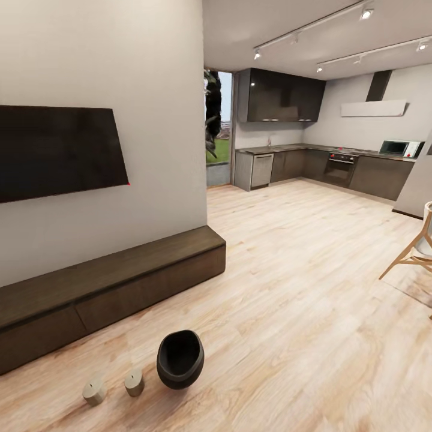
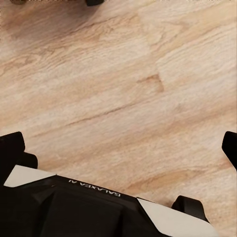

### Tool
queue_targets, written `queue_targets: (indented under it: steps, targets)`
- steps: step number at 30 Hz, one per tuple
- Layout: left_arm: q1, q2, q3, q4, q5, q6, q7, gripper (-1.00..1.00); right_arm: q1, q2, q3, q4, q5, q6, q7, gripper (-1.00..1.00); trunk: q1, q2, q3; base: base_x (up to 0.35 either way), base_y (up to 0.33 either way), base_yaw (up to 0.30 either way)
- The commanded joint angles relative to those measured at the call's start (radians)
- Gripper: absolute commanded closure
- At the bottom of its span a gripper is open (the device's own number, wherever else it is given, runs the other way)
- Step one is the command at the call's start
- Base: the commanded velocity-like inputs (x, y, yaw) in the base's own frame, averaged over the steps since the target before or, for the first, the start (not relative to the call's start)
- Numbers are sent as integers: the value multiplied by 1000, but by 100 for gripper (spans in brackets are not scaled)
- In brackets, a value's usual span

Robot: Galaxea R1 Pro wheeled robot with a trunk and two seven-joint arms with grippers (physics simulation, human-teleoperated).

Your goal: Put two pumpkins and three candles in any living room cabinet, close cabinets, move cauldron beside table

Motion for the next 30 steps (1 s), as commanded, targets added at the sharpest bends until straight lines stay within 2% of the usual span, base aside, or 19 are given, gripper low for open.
queue_targets:
  steps: [1, 11, 14, 15, 16, 18, 19, 20, 21, 23, 24, 26, 27, 30]
  targets:
    - [0, 0, 0, 0, 0, 0, 0, -100, 0, 0, 0, 0, 0, 0, 0, -100, 0, 0, 0, 6, 0, 0]
    - [0, 5, 1, -8, 3, 12, 1, -100, 0, 0, 1, -34, -2, 15, -2, -100, 0, 0, 0, 153, 0, 0]
    - [0, 8, 6, -44, 5, 77, 0, -100, 0, 0, 0, -115, -7, 80, -4, -100, 0, 0, 0, 26, 0, 0]
    - [0, 8, 7, -97, 6, 148, 0, -100, 0, 0, -1, -172, -11, 139, -6, -100, 0, 0, 0, 12, 0, 0]
    - [0, 10, 10, -215, 9, 303, 0, -100, -1, 0, -1, -276, -18, 263, -23, -100, 0, 0, 0, 6, 0, 0]
    - [0, 17, 27, -396, 13, 530, -1, -100, -11, 0, -1, -423, -23, 437, -88, -100, 0, 0, 0, 3, 0, 0]
    - [0, 20, 35, -440, 14, 579, 0, -100, -16, 0, -1, -455, -24, 471, -110, -100, 0, 0, 0, 2, 0, 0]
    - [-1, 24, 46, -521, 15, 663, 1, -100, -39, 0, -2, -530, -34, 538, -179, -100, 0, 0, 0, 1, 0, 0]
    - [-4, 26, 53, -594, 16, 734, 2, -100, -50, 0, -2, -546, -40, 553, -201, -100, 0, 0, 0, 0, 0, 0]
    - [-25, 26, 61, -702, 15, 854, 5, -100, -98, 0, -1, -579, -87, 587, -285, -100, 0, 0, 0, 0, 0, 0]
    - [-34, 26, 62, -720, 15, 881, 5, -100, -113, 0, -1, -580, -104, 592, -303, -100, 0, 0, 0, 0, 0, 0]
    - [-72, 27, 64, -758, 14, 962, 8, -100, -181, 0, -1, -542, -179, 604, -359, -100, 0, 0, 0, 0, 0, 0]
    - [-78, 27, 64, -763, 14, 974, 8, -100, -199, 0, -1, -521, -197, 605, -370, -100, 0, 0, 0, 0, 0, 0]
    - [-108, 28, 64, -743, 11, 1005, 10, -100, -323, 0, -1, -338, -263, 590, -409, -100, 0, 0, 0, 0, 0, 0]
